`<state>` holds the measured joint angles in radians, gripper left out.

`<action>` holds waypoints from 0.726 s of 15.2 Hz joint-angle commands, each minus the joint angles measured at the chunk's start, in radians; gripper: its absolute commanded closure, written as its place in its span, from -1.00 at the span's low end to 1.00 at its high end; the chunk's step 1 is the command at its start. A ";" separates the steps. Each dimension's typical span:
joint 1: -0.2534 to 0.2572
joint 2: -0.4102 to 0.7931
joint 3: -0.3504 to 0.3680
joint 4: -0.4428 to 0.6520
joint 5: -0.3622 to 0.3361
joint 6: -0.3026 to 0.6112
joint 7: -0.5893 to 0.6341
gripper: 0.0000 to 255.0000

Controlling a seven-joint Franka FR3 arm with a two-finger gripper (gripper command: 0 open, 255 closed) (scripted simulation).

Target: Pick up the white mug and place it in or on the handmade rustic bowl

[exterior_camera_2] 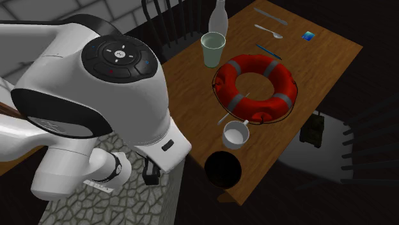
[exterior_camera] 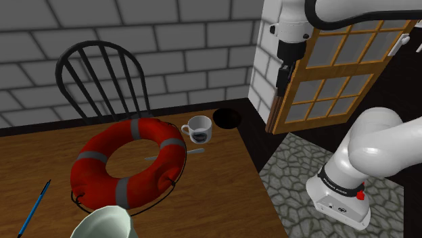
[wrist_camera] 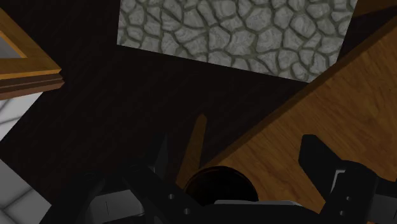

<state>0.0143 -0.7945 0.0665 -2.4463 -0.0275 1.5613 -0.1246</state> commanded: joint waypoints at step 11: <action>0.018 0.349 0.057 0.069 0.059 0.278 0.070 -1.00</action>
<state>0.0307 -0.4903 0.1166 -2.4004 0.0269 1.8159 -0.0632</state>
